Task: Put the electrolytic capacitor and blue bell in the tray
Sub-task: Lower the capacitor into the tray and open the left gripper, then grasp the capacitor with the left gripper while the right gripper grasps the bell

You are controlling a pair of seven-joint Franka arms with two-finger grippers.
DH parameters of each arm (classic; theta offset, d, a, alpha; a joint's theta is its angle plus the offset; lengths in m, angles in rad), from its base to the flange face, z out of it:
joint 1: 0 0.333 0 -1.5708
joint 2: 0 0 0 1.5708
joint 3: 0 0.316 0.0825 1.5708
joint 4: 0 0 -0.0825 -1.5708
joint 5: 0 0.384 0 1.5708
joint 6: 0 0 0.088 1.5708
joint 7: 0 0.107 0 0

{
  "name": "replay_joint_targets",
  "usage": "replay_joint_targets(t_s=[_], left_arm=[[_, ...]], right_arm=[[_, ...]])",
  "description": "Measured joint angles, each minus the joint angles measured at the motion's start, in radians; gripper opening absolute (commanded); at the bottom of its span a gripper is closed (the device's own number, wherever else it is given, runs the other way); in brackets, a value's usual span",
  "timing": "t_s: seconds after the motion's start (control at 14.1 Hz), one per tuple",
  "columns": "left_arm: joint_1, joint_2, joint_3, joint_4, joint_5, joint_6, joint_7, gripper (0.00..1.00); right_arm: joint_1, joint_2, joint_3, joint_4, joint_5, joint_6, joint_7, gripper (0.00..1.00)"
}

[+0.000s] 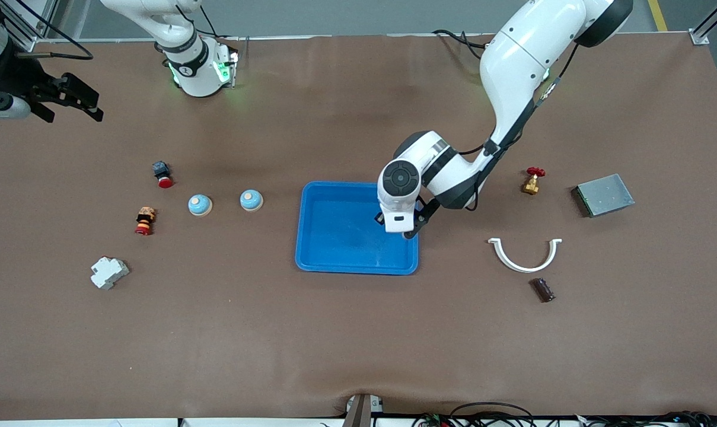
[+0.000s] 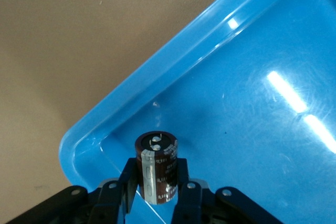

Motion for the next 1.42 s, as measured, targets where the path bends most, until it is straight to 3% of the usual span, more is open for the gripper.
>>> replay_joint_targets(t_s=[0.07,0.14,0.35,0.64,0.85,1.06,1.42], left_arm=[[0.000,0.001,0.000,0.000,0.005,0.002,0.000,0.77],[0.000,0.002,0.000,0.000,0.009,0.004,0.000,1.00],[-0.008,0.002,0.000,0.001,0.011,0.011,0.000,1.00],[-0.017,-0.008,0.000,0.030,0.022,-0.004,0.016,1.00],[0.011,-0.069,0.002,0.051,0.043,-0.151,0.178,1.00],[0.095,-0.157,0.003,0.053,0.043,-0.227,0.352,1.00],[0.325,-0.259,0.002,0.049,0.043,-0.257,0.721,1.00]], right_arm=[[0.000,0.000,0.000,0.000,0.000,0.000,0.000,1.00],[0.000,0.000,0.000,-0.001,0.000,0.000,0.000,1.00],[0.000,0.000,-0.002,-0.045,0.000,0.013,0.001,1.00],[0.000,0.002,-0.002,-0.180,0.000,0.143,0.003,1.00],[0.001,0.004,0.000,-0.256,0.001,0.214,0.061,1.00],[0.034,0.007,0.002,-0.325,0.002,0.306,0.151,1.00],[0.066,0.056,0.002,-0.493,0.002,0.566,0.189,1.00]])
